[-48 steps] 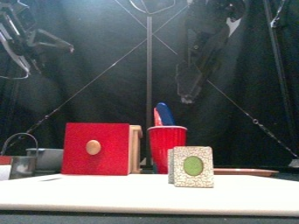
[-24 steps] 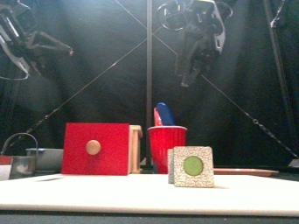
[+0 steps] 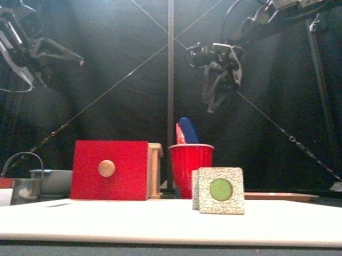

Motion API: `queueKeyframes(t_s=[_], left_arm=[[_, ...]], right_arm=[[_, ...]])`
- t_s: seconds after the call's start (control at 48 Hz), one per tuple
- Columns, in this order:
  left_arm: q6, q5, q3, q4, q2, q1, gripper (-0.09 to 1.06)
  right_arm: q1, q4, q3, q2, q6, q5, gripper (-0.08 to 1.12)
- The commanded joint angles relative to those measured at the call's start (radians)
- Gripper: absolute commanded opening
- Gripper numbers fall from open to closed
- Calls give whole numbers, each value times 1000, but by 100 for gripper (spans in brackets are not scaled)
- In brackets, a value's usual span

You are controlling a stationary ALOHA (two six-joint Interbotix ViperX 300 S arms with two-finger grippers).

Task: Place sushi on board then cut the sushi with the knife then place the pieces on the plate
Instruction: Pick knife at handle with right hand

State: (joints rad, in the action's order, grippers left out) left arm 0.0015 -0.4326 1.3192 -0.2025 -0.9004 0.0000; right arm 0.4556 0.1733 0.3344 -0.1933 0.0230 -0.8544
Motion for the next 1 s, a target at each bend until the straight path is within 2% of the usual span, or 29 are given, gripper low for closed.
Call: queueKeyframes(t_s=[0.021, 0.188, 0.5, 0.708, 1.0], left_arm=[[2, -3, -9, 3, 6, 9, 19], [0, -3, -8, 2, 5, 15, 19], [-3, -3, -8, -3, 5, 38, 19], [-2, 0, 0, -15, 5, 58, 19], [-3, 8, 6, -17, 5, 77, 19]], right_arm=[[133, 115, -67, 43, 187, -98, 87], [222, 152, -167, 167, 353, -218, 86], [265, 167, -451, 387, 506, -331, 86], [267, 192, -584, 466, 532, -417, 86], [262, 215, -673, 543, 563, -465, 86]])
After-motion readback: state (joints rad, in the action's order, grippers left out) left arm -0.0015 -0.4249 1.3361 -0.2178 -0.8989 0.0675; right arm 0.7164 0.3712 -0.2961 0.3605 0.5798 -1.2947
